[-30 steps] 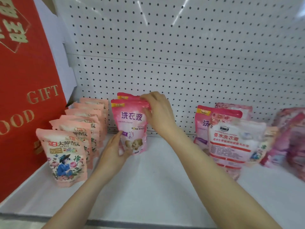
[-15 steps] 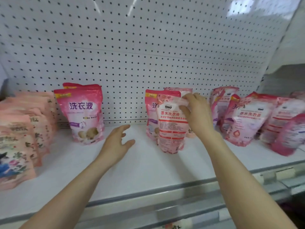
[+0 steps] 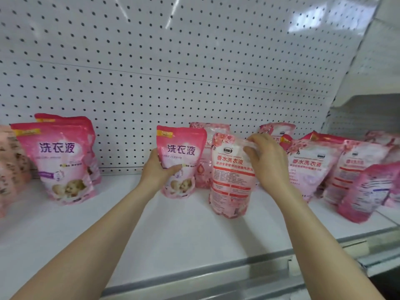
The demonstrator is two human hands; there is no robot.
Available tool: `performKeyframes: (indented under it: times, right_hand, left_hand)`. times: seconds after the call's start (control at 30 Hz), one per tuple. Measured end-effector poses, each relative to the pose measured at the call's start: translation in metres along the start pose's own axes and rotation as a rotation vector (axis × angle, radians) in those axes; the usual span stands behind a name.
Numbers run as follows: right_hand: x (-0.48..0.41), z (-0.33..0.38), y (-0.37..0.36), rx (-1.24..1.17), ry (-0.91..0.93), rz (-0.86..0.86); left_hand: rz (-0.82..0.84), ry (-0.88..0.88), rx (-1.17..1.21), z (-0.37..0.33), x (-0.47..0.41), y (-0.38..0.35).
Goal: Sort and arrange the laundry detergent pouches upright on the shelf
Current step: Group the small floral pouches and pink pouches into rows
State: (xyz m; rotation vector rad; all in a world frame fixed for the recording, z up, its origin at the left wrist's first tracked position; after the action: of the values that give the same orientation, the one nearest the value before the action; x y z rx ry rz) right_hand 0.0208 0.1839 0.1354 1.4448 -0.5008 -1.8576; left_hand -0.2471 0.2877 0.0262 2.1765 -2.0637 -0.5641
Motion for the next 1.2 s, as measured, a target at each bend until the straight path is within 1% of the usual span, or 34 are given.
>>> performKeyframes:
  times: [0.1, 0.23, 0.33, 0.4, 0.53, 0.57, 0.67, 0.73, 0.8, 0.9, 1.0, 1.1, 1.2]
  right_hand:
    - [-0.002, -0.002, -0.004, -0.037, 0.01, -0.051]
    - [0.002, 0.001, -0.002, -0.201, -0.006, -0.136]
    - [0.005, 0.001, -0.004, -0.29, -0.038, -0.142]
    - [0.008, 0.002, -0.008, -0.293, -0.027, -0.127]
    - [0.025, -0.005, -0.01, -0.37, -0.115, -0.112]
    - [0.031, -0.008, -0.008, -0.383, -0.142, -0.12]
    - [0.058, -0.023, -0.002, -0.388, -0.21, -0.113]
    - [0.08, -0.04, 0.004, -0.346, -0.242, -0.107]
    - [0.105, -0.063, 0.012, -0.283, -0.3, -0.101]
    - [0.136, -0.101, 0.022, -0.236, -0.409, -0.119]
    - [0.151, -0.15, 0.035, -0.262, -0.517, -0.186]
    - [0.153, -0.22, 0.049, -0.295, -0.696, -0.267]
    - [0.142, -0.276, 0.065, -0.299, -0.814, -0.312]
  left_hand:
    - [-0.054, -0.004, -0.021, 0.002, 0.005, 0.004]
    - [-0.079, -0.033, -0.121, 0.0, 0.023, 0.01]
    - [-0.149, -0.049, -0.182, -0.003, 0.039, 0.017]
    - [-0.155, -0.053, -0.13, -0.002, 0.046, 0.017]
    - [-0.022, 0.018, 0.068, 0.011, 0.051, 0.009]
    - [-0.01, 0.028, 0.096, 0.013, 0.052, 0.009]
    - [-0.082, 0.013, 0.146, 0.009, 0.064, 0.014]
    - [-0.154, -0.017, 0.192, 0.002, 0.084, 0.018]
    - [-0.173, -0.061, 0.235, -0.012, 0.105, 0.018]
    - [-0.107, -0.123, 0.306, -0.034, 0.131, 0.011]
    - [-0.029, -0.164, 0.338, -0.056, 0.153, -0.005]
    - [0.015, -0.185, 0.329, -0.075, 0.169, -0.035]
    - [0.017, -0.17, 0.341, -0.084, 0.178, -0.078]
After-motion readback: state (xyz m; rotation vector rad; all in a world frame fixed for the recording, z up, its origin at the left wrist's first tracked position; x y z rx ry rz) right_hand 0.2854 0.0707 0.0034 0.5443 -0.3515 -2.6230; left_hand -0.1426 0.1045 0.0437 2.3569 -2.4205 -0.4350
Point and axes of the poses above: each hand's wrist, its own x-axis away from the middle knuckle, its own y-axis out of the back of the hand, z = x × y, the point moved 8 cm from there along -x, towards the middle knuckle, and after that the axes turned 3 degrees about z, right-handed, at the moved point
